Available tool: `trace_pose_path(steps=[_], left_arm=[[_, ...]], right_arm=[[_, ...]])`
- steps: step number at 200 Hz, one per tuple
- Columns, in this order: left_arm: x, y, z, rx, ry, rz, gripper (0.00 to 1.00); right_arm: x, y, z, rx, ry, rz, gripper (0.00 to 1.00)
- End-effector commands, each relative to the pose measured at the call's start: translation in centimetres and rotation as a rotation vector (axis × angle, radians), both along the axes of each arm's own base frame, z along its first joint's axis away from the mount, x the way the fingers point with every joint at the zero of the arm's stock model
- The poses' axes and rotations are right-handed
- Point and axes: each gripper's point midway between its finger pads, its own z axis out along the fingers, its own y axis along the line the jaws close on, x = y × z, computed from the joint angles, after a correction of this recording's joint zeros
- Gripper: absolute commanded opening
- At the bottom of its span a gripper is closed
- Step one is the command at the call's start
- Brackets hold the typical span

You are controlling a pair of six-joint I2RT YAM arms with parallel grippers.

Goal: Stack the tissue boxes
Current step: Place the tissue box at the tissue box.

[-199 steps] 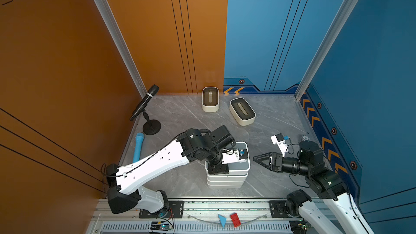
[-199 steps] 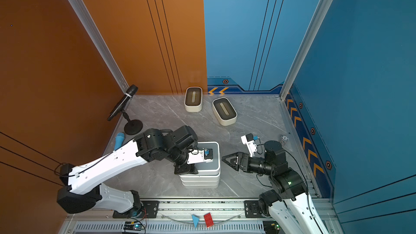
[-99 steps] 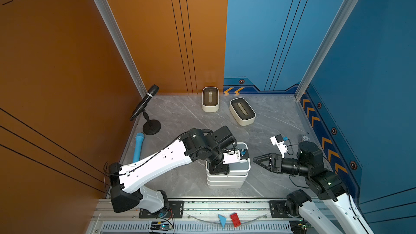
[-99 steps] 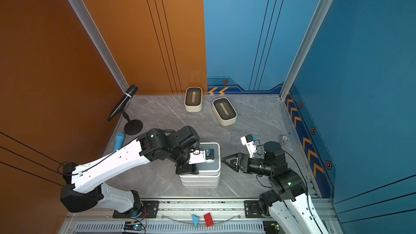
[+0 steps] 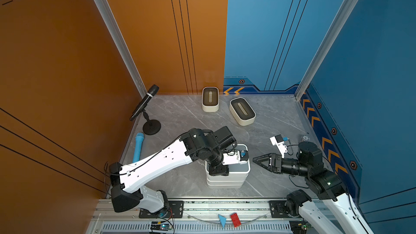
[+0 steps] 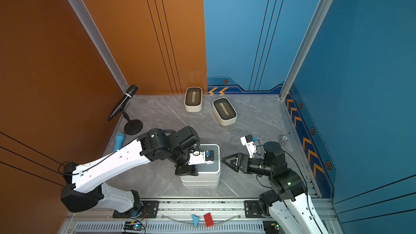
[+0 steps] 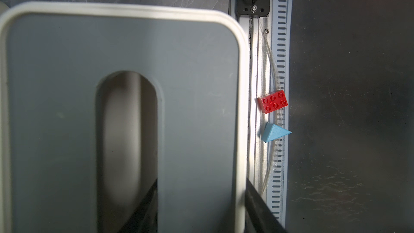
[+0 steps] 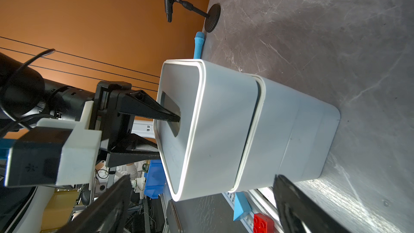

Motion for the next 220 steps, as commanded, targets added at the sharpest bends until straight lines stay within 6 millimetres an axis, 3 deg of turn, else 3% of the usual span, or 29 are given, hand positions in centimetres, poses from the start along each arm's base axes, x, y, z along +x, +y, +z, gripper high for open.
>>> trace_pose_path(steps=[1, 220], left_arm=[[-0.7, -0.3, 0.3, -0.009, 0.013, -0.036, 0.44], [0.5, -0.3, 0.7, -0.013, 0.001, 0.011, 0.43]], right_arm=[[-0.1, 0.2, 0.1, 0.007, -0.022, 0.013, 1.00], [0.2, 0.4, -0.4, -0.002, -0.014, 0.022, 1.00]])
